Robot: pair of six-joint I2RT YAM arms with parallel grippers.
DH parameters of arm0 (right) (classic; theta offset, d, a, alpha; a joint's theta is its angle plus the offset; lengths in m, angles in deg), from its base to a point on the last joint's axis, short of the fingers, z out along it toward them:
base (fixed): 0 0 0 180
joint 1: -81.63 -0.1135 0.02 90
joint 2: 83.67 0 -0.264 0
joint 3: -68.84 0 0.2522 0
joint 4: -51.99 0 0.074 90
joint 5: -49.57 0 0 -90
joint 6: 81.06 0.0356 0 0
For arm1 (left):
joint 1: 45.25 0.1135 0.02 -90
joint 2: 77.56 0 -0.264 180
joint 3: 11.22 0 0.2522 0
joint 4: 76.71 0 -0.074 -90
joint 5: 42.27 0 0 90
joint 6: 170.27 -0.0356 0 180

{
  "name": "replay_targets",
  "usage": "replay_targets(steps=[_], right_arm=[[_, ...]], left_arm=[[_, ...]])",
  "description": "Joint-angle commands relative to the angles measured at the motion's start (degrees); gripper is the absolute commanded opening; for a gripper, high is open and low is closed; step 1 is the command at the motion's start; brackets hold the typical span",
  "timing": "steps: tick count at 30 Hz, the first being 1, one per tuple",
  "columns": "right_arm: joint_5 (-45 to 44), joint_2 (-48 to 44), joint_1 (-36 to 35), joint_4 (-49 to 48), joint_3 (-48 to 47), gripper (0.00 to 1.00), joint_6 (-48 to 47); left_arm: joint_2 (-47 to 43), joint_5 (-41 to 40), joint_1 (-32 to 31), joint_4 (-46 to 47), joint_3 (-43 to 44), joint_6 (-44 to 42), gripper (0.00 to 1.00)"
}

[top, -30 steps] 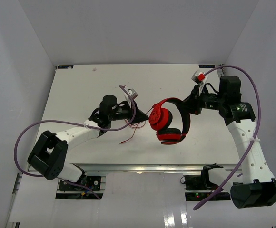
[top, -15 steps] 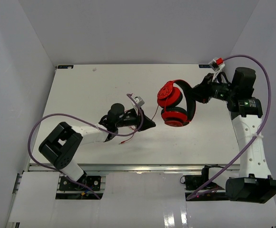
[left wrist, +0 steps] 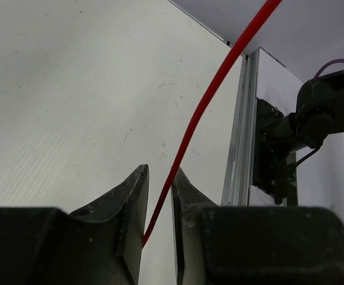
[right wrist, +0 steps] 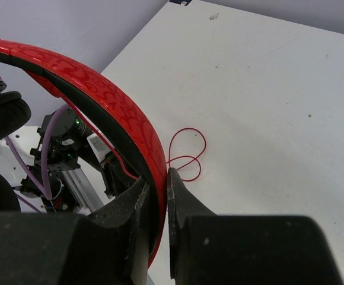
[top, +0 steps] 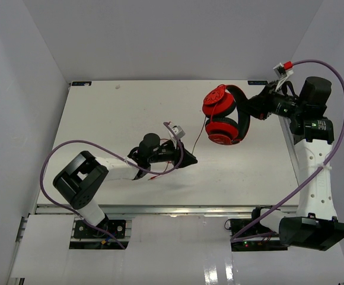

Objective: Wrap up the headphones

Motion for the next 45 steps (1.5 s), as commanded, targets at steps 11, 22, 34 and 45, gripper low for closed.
replay_targets(steps=[11,22,34,45], right_arm=[[-4.88,0.91,3.10,-6.05,-5.42,0.08,10.74],[-34.05,-0.82,-1.57,-6.92,-1.17,0.08,12.83],[-60.97,-3.02,-11.93,-15.07,11.85,0.08,9.69],[-77.58,1.75,-19.46,-25.21,19.85,0.08,1.85]], left_arm=[[-1.18,-3.54,-1.95,-2.35,-0.74,-4.40,0.30],[-6.52,-12.58,-8.54,-16.29,5.80,-9.54,0.08],[-7.92,-16.42,-12.22,-31.39,14.59,-14.25,0.07],[-10.78,-16.45,-14.61,-41.45,19.10,-16.01,0.07]])
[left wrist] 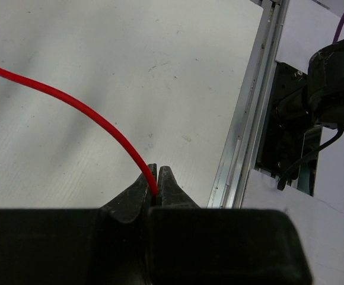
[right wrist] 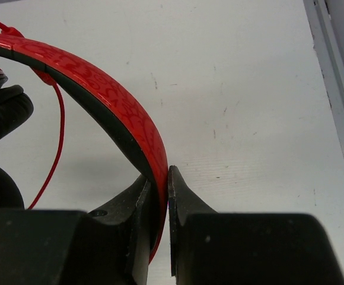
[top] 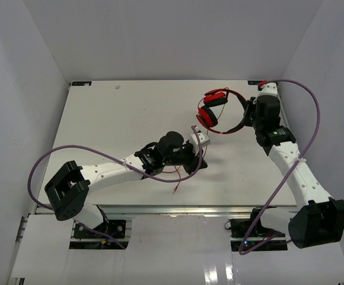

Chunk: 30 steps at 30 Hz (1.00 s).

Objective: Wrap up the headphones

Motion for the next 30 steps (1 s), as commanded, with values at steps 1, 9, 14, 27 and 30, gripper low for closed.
replay_targets(steps=[1,9,14,27,30], right_arm=[[-7.75,1.37,-1.68,-11.14,-0.19,0.08,-1.85],[-9.07,5.44,-1.97,-10.91,-3.30,0.08,-2.58],[-9.01,5.93,-5.31,-15.24,1.01,0.08,-9.84],[2.19,-4.00,-9.27,-13.77,11.27,0.08,-26.97],[7.11,-6.07,-9.27,-10.70,12.08,0.08,-29.68]], left_arm=[[-3.74,-0.14,-1.19,-5.11,3.04,-1.29,0.07],[-0.94,1.01,-3.68,-9.16,6.35,-1.29,0.07],[0.08,-0.53,-5.06,-13.69,11.57,-3.27,0.07],[-0.49,-13.96,-2.95,-27.79,21.37,-17.48,0.06],[-0.61,-16.27,-1.71,-30.18,22.75,-20.21,0.06]])
